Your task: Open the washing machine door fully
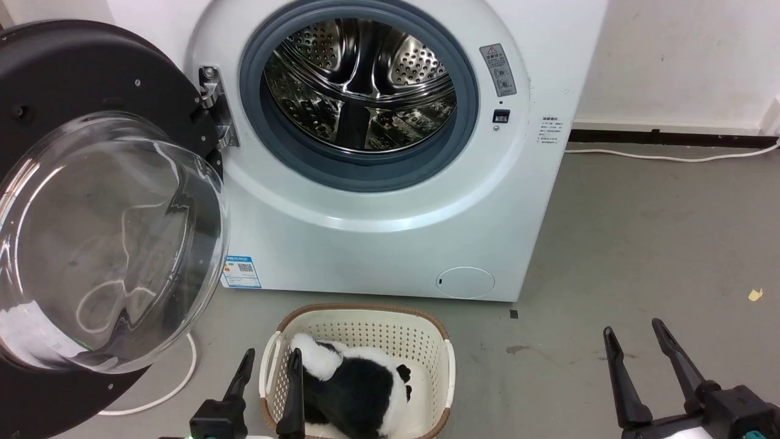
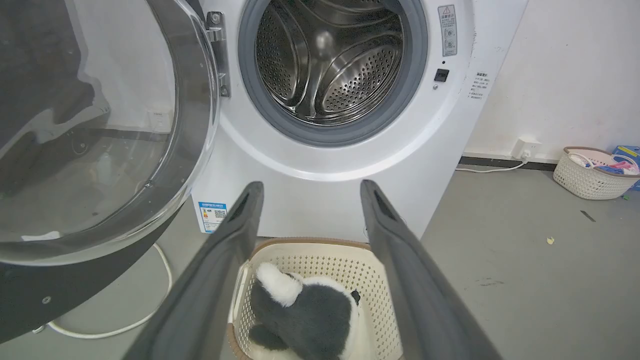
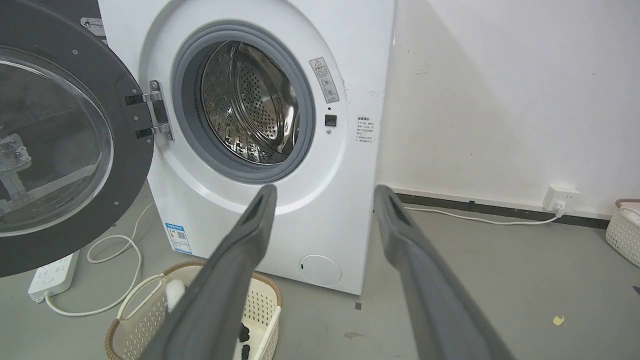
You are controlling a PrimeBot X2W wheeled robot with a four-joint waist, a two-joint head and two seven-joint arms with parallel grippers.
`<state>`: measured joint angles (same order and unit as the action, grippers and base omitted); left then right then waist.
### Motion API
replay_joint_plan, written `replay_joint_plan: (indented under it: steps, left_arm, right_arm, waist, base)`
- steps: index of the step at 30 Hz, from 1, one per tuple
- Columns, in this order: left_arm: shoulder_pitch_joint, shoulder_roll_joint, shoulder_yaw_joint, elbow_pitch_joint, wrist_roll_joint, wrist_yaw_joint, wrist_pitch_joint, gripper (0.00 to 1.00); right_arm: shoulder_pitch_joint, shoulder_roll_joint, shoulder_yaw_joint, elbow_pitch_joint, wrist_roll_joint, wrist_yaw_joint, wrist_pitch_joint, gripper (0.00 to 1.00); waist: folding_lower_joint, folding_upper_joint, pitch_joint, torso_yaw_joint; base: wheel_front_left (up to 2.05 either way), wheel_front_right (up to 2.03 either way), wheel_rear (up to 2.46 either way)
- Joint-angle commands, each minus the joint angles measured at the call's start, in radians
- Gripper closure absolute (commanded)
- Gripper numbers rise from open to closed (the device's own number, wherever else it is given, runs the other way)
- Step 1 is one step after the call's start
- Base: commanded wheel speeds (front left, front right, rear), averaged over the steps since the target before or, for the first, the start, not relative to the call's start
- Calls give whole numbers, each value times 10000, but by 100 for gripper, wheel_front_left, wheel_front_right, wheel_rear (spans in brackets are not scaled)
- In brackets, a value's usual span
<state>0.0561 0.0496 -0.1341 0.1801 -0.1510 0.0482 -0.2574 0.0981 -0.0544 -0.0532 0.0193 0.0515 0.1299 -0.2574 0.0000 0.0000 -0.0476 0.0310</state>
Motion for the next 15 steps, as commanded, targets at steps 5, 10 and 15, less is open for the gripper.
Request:
replay_joint_plan:
  steps: [5, 10, 15]
  left_arm:
    - [-78, 8, -21, -62, 38, 69, -43, 0]
    - [-125, 7, -43, -60, 15, 77, -44, 0]
    - [-160, 7, -65, -87, 35, 68, -44, 0]
  right_arm:
    - [55, 41, 57, 25, 44, 8, -44, 0]
    - [11, 41, 84, 53, 67, 8, -44, 0]
    - [-9, 41, 78, 78, 78, 8, -44, 0]
  waist:
    - [0, 0, 19, 7]
    - [0, 0, 49, 13]
    - [0, 0, 62, 15]
  base:
    - [0, 0, 0]
    - [0, 0, 0]
    - [0, 0, 0]
